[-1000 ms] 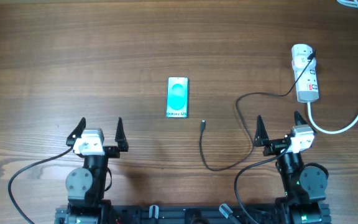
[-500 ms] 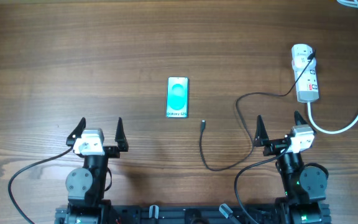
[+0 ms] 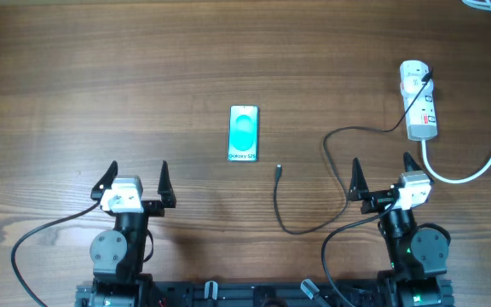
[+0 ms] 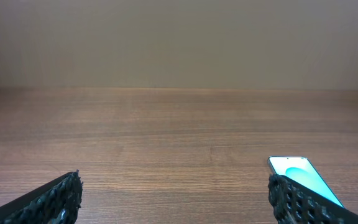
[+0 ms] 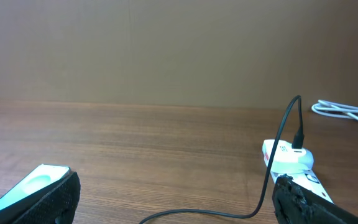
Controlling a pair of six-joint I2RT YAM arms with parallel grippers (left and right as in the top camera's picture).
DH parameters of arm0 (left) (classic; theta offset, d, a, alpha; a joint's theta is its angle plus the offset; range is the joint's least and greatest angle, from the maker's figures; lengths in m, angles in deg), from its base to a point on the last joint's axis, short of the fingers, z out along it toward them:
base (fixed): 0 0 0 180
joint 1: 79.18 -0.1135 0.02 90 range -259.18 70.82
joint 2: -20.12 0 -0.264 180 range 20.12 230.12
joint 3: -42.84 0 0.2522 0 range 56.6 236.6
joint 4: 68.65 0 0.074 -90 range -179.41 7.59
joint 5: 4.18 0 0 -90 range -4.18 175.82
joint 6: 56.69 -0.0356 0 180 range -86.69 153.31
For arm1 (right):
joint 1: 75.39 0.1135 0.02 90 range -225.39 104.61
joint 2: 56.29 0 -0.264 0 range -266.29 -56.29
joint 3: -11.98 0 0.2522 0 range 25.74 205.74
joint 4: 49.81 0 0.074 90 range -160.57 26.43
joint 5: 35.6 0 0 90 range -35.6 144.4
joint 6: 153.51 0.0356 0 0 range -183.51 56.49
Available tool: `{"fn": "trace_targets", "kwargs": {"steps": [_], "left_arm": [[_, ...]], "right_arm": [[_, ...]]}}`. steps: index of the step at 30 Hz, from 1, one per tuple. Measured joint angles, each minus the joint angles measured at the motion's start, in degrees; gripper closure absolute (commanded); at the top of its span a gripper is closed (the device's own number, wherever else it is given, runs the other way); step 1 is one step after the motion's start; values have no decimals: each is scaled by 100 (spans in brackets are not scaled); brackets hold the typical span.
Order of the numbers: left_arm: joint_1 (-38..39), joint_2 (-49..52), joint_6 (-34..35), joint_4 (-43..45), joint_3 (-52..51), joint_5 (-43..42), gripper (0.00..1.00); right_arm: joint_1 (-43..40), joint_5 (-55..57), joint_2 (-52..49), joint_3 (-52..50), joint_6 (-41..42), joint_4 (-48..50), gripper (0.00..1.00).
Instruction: Plug charger to phone and switch on socket
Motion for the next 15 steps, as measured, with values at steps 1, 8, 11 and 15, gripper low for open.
{"fn": "trace_targets", "kwargs": {"steps": [1,8,11,15], "left_arm": [[0,0,0,0,0,0,0],[0,0,2,0,0,-7,0],[0,0,2,52,-4,-129,0],[0,0,2,1220,-44,-1259,0]], "right_arm": [[0,0,0,0,0,-2,0],[0,0,0,0,0,-2,0],[0,0,0,0,0,0,0],[0,0,0,0,0,-2,0]]}}
